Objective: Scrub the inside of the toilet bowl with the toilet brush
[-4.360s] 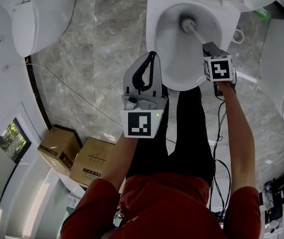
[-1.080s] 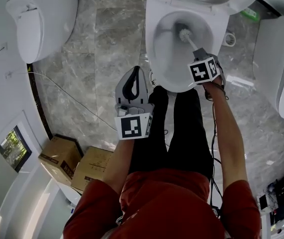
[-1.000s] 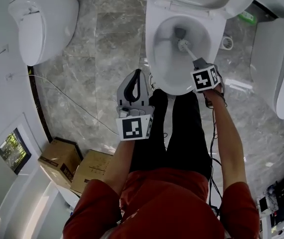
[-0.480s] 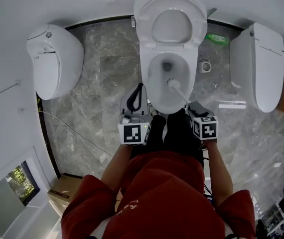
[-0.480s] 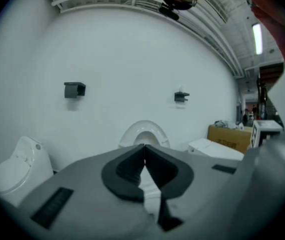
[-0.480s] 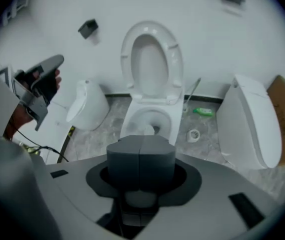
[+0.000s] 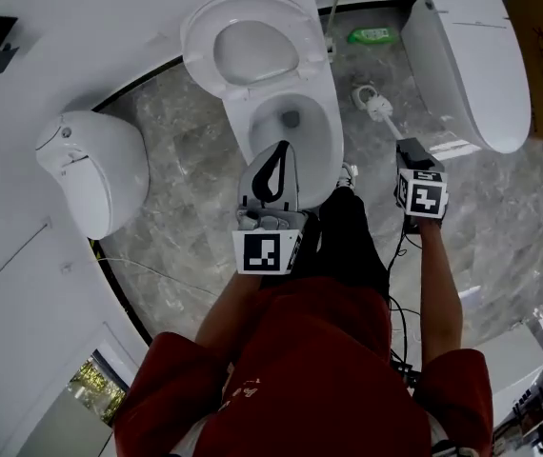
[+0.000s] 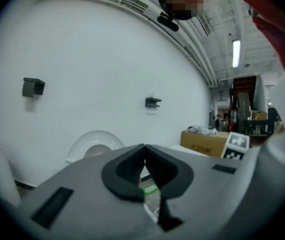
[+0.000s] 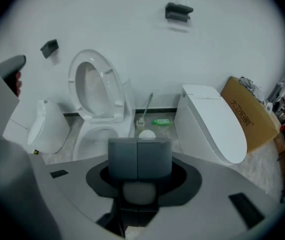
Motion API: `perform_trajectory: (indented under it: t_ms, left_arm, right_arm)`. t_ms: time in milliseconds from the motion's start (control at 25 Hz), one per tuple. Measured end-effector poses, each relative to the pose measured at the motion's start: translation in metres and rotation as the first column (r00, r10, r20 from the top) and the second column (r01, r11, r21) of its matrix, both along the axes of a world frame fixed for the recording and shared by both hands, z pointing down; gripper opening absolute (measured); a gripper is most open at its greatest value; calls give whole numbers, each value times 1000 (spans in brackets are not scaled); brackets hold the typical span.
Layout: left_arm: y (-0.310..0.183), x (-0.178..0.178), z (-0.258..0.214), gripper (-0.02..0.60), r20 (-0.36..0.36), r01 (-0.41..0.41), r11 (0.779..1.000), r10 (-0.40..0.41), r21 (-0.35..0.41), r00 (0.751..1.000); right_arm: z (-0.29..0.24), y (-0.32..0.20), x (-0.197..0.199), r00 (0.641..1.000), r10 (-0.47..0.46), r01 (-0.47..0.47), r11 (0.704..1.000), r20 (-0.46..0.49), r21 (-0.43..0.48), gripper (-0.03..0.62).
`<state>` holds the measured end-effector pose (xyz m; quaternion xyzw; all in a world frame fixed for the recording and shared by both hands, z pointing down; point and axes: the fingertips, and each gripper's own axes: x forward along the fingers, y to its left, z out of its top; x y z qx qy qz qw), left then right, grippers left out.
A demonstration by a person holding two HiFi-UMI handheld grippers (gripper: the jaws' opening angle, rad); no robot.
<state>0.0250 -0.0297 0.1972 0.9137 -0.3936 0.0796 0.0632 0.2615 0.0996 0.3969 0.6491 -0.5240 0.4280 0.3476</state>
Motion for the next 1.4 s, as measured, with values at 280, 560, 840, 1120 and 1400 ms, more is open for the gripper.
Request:
perform_trajectory:
  t_ms: [280, 560, 840, 1120, 1400]
  left_arm:
    - [-15, 55, 79, -2, 92, 25, 995, -16, -99, 996]
    - [-9, 85, 178, -2, 159, 24, 985, 3, -169, 987]
    - [-14, 85, 215, 0, 191, 73, 979, -36, -190, 981]
    - [-22, 94, 224, -1, 182, 69, 979, -34, -190, 983]
    - [-16, 106, 197, 0, 156, 8, 985, 18, -170, 988]
  right_arm:
    - [164, -39, 56, 999, -40, 40, 990, 3, -137, 160]
    - [288, -84, 77, 990, -143, 144, 977, 21, -158, 160]
    - [344, -106, 71, 974, -217, 227, 948, 68, -224, 160]
    - [388, -132, 69, 981, -175, 192, 939, 84, -285, 161]
    - [352, -151, 68, 990, -89, 109, 977, 112, -186, 255]
